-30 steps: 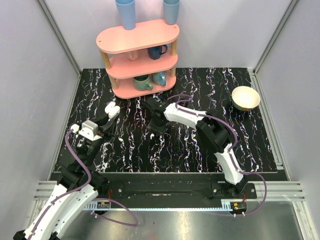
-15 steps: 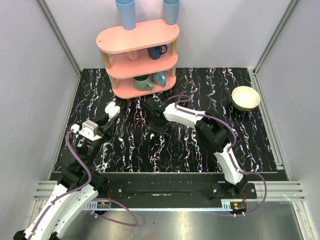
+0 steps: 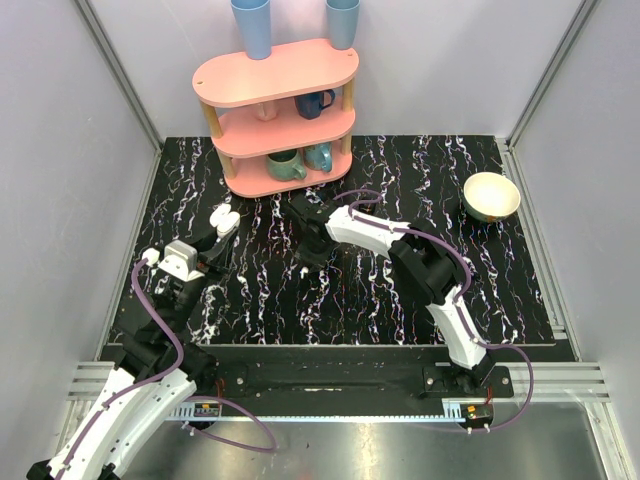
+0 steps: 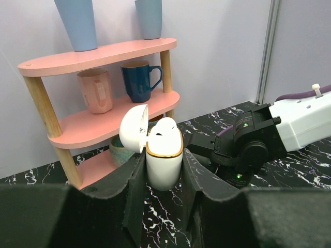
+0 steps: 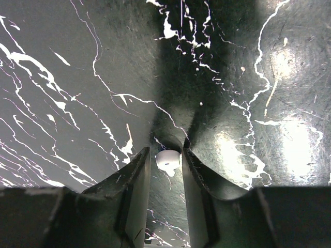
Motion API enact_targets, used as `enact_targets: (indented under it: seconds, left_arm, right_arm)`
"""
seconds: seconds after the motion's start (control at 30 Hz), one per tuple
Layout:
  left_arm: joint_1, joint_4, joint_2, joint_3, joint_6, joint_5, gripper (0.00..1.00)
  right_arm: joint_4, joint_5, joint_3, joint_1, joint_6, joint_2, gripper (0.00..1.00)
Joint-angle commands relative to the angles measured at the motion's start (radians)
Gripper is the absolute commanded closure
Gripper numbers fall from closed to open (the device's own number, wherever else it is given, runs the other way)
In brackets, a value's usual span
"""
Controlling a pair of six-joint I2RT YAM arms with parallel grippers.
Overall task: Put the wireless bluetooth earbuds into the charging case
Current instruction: Pick up the left earbud from the center of the board.
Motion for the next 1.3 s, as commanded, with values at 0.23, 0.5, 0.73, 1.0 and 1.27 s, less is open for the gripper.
enact_targets:
  seconds: [0.23, 0.5, 0.73, 1.0, 1.27]
  left_arm:
    - [0.000, 0.031, -0.002, 0.007, 0.011, -0.017, 1.00]
    - [0.000, 0.037, -0.001, 0.006, 0.010, -0.017, 1.00]
    - [0.000, 0.038, 0.010, 0.009, 0.006, -0.014, 1.00]
    - [0.000, 0.043, 0.012, 0.006, 0.005, -0.014, 1.00]
    - [0.000, 0.049, 0.022, 0.010, 0.003, -0.008, 1.00]
  right_arm:
    - [-0.012, 0.000, -0.001, 0.012, 0.006, 0.032, 0.70]
    - [0.002, 0.019, -0.005, 0.012, -0.010, 0.013, 0.81]
    - [0.009, -0.009, 0.008, 0.012, -0.036, 0.019, 0.70]
    - [0.009, -0.014, 0.015, 0.012, -0.054, 0.021, 0.61]
    - [0.009, -0.015, 0.011, 0.012, -0.051, 0.025, 0.66]
